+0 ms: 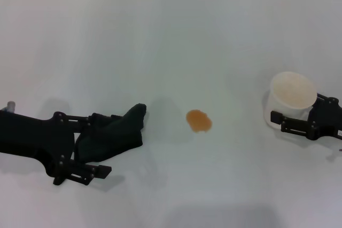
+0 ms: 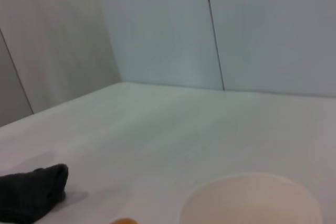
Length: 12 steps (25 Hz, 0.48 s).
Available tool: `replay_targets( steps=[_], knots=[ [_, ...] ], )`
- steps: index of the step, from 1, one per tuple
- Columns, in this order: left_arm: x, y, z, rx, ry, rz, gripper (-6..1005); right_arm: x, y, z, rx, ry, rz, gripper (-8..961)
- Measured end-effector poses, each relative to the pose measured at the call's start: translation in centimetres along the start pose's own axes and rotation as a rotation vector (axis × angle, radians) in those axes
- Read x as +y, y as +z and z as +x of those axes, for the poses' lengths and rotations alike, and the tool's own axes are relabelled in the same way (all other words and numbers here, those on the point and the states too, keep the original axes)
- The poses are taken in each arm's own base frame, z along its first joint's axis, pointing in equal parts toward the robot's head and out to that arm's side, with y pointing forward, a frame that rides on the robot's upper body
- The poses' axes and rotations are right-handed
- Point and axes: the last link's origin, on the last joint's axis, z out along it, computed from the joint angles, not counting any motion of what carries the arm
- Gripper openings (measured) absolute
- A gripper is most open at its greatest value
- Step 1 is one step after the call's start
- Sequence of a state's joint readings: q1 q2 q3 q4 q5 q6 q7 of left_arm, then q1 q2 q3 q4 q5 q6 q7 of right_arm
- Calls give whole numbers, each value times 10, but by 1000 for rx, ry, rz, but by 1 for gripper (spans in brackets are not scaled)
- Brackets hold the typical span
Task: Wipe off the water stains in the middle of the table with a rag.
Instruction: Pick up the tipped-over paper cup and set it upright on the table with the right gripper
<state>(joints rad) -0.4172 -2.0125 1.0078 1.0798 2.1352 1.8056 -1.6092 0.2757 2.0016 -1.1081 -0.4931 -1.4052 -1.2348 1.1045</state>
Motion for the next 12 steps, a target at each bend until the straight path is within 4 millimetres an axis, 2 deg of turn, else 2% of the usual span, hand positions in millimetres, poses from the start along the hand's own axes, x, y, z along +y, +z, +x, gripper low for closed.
replay_targets(
  steps=[12],
  knots=[
    [0, 0, 1, 0, 0, 0, 880, -6, -2, 4, 33, 14, 30, 864]
  ],
)
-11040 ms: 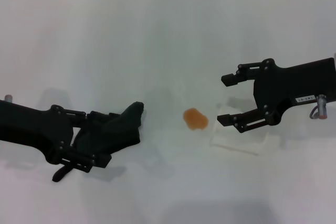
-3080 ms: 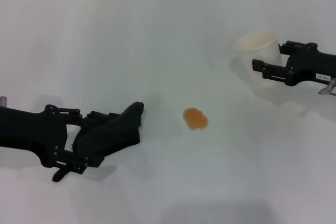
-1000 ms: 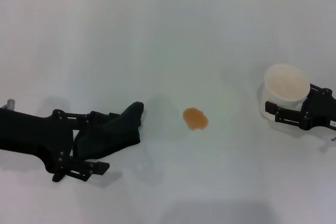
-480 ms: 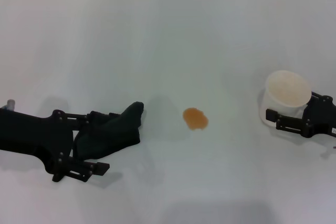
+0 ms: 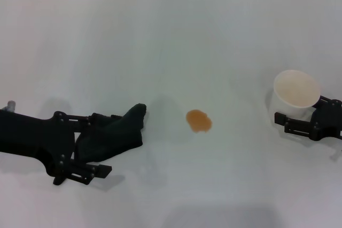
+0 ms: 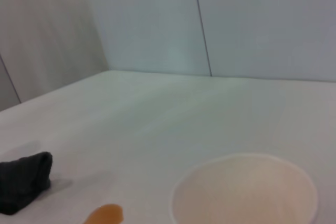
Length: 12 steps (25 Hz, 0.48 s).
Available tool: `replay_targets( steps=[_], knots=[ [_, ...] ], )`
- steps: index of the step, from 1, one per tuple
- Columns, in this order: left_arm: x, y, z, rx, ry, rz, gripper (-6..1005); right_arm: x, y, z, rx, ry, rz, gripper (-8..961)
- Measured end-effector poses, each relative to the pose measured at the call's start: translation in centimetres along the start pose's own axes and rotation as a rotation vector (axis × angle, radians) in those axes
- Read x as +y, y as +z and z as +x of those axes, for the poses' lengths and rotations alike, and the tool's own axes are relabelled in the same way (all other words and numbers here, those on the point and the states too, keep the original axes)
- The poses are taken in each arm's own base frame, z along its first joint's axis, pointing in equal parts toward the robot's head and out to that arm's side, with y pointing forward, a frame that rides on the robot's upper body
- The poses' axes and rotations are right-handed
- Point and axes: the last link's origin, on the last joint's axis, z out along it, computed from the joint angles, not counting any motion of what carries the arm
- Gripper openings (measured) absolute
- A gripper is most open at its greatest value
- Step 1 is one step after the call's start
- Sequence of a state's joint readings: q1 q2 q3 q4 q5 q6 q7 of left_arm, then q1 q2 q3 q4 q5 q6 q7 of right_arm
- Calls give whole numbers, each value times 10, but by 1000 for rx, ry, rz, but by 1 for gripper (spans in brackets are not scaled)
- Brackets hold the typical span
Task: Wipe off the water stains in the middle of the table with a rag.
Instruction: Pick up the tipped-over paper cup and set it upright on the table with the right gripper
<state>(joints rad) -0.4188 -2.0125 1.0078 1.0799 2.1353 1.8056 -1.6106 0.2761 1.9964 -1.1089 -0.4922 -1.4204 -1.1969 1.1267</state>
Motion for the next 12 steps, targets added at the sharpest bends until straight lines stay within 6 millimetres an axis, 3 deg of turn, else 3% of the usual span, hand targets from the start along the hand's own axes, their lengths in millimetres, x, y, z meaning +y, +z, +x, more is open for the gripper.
replay_targets(
  steps=[12],
  knots=[
    [-1, 0, 1, 0, 2, 1, 880, 1, -8, 8, 32, 41, -5, 865]
  ],
)
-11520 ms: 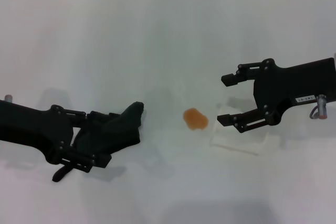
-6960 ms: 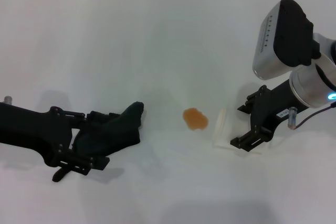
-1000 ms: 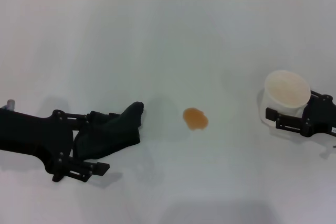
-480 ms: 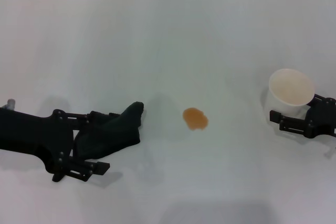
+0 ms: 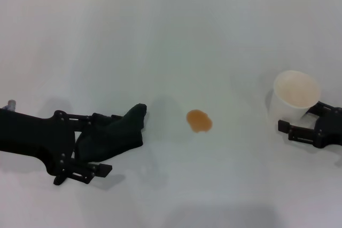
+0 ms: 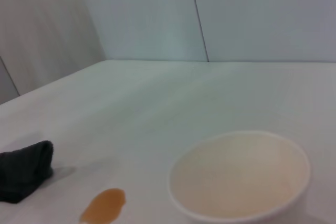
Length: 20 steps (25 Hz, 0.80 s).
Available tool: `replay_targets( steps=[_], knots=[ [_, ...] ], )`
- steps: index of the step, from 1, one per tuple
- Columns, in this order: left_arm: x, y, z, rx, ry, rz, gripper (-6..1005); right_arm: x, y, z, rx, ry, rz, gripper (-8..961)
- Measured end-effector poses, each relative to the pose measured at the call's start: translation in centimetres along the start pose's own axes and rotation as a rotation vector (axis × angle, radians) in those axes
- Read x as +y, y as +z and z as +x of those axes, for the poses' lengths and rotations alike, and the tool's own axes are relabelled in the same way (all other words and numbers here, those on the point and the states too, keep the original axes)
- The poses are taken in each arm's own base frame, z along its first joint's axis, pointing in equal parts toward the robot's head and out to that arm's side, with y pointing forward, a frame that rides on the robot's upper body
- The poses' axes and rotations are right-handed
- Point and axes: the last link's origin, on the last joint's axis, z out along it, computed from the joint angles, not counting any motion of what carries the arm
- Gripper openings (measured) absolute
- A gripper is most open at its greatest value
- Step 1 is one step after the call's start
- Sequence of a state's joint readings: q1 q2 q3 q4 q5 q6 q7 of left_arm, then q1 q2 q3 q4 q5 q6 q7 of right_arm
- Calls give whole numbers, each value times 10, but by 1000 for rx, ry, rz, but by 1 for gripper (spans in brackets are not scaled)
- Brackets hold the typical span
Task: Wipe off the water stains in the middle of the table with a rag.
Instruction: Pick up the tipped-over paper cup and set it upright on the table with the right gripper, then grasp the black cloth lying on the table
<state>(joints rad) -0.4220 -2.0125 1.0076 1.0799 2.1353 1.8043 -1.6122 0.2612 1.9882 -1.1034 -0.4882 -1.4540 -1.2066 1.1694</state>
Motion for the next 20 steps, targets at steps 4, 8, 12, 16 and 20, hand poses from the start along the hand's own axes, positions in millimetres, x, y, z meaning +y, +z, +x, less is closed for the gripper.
replay_targets(
  steps=[4, 8, 12, 16, 20],
  knots=[
    [0, -1, 0, 2, -1, 2, 880, 5, -10, 1, -21, 3, -25, 865],
    [0, -1, 0, 2, 3, 4, 880, 6, -21, 3, -42, 11, -20, 865],
    [0, -1, 0, 3, 5, 4, 880, 8, -26, 7, -40, 20, -17, 866],
    [-1, 0, 2, 3, 11, 1, 879, 7, -28, 10, -33, 35, -5, 866],
    [-1, 0, 3, 4, 12, 1, 879, 7, -38, 14, -46, 52, 12, 866]
  ],
)
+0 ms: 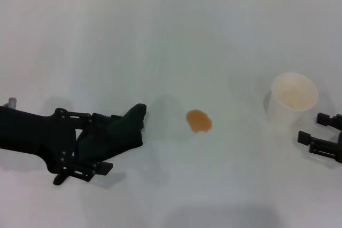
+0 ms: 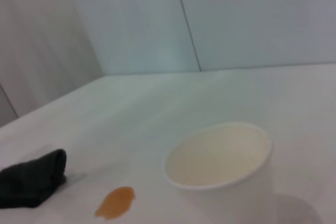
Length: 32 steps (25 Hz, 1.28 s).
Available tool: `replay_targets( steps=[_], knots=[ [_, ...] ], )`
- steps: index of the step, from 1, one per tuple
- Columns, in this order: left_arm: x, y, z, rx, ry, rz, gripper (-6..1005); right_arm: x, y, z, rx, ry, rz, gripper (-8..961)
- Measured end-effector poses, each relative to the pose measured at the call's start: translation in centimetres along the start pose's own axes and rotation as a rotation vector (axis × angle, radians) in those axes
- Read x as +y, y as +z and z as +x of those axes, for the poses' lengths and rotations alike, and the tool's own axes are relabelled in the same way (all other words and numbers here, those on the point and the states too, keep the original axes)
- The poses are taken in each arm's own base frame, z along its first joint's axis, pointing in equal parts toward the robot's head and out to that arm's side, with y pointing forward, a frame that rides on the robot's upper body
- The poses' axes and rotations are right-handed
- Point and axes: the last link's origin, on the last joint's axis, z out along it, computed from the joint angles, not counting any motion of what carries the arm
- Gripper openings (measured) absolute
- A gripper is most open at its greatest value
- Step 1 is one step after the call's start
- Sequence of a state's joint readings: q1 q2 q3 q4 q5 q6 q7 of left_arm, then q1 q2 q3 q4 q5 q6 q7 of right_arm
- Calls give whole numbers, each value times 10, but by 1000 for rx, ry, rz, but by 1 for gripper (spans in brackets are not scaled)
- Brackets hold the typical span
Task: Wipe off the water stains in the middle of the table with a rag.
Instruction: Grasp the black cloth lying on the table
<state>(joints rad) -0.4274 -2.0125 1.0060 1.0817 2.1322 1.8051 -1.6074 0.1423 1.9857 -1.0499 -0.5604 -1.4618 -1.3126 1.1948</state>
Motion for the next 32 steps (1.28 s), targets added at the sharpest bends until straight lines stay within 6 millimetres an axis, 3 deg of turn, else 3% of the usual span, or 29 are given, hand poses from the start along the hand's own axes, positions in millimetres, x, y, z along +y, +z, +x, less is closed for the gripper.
replay_targets(
  steps=[4, 10, 19, 23, 32],
  knots=[
    [-1, -1, 1, 7, 0, 4, 879, 4, -13, 0, -34, -1, -4, 866],
    [-2, -1, 2, 9, 4, 9, 879, 15, -35, -17, -126, -57, -41, 867],
    [-4, -1, 4, 11, 11, 16, 880, 19, -39, -49, -193, -134, -111, 865],
    [-8, -1, 7, 17, 17, 38, 880, 23, -28, -75, -209, -196, -178, 862],
    [-14, -3, 12, 53, 14, 78, 880, 38, 19, -117, -122, -339, -301, 861]
  ],
)
